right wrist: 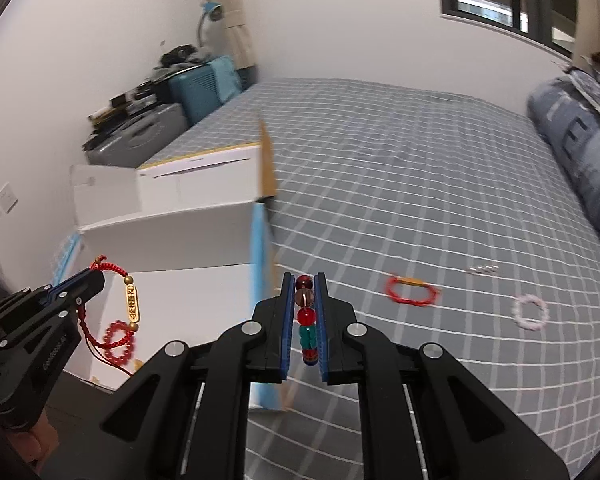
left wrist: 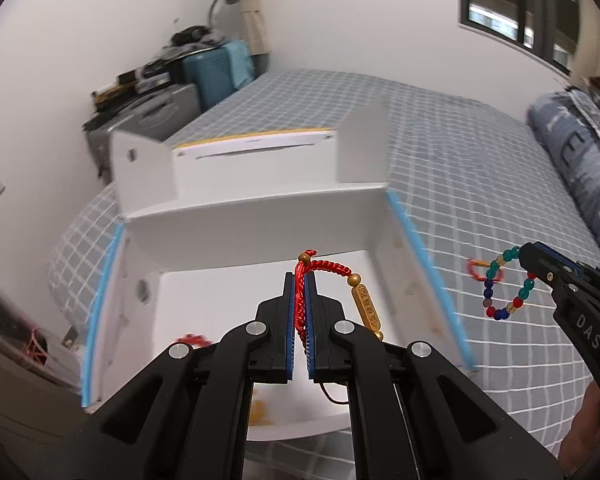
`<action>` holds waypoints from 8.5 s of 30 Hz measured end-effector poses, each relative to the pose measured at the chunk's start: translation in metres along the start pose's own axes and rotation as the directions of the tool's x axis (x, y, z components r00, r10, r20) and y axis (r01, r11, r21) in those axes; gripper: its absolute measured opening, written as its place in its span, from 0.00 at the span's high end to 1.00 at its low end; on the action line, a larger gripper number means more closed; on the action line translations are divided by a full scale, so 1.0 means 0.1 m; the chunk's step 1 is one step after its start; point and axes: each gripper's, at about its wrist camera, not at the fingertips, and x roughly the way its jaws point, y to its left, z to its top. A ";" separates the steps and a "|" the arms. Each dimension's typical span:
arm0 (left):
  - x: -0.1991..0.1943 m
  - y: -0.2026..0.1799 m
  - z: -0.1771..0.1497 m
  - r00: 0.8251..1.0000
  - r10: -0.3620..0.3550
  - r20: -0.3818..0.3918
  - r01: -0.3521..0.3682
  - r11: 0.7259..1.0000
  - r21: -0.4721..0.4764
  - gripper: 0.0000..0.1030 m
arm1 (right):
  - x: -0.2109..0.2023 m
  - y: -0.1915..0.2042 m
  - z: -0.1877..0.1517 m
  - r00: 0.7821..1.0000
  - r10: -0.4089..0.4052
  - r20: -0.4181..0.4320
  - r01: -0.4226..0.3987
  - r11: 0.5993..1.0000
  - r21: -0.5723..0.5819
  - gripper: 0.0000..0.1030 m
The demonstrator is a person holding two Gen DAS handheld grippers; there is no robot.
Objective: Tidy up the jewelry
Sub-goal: 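Carry both held bracelets over the bed into the white box, then open both tools to drop the bracelets into the box, then withdraw both tools from the box back over the bed, then grasp red cord bracelet with left tool while right tool grasps pink-white bead bracelet, then lift both held bracelets and carry them into the white box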
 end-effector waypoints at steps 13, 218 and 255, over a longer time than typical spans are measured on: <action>0.34 0.72 -0.23 0.994 0.079 -0.074 -0.084 0.994 -0.070 0.97 | 0.46 0.85 -0.16 0.997 0.073 -0.041 -0.078 0.989 -0.128 0.91; 0.24 -2.01 0.15 0.964 -0.265 -0.029 0.265 0.945 0.192 0.93 | -0.30 -1.96 -0.17 0.956 -0.294 -0.022 0.294 0.943 0.157 0.84; 0.26 0.25 0.05 0.999 -0.038 -0.001 0.038 0.998 -0.057 0.93 | 0.29 0.40 0.04 0.999 -0.013 0.032 0.017 0.993 -0.118 0.84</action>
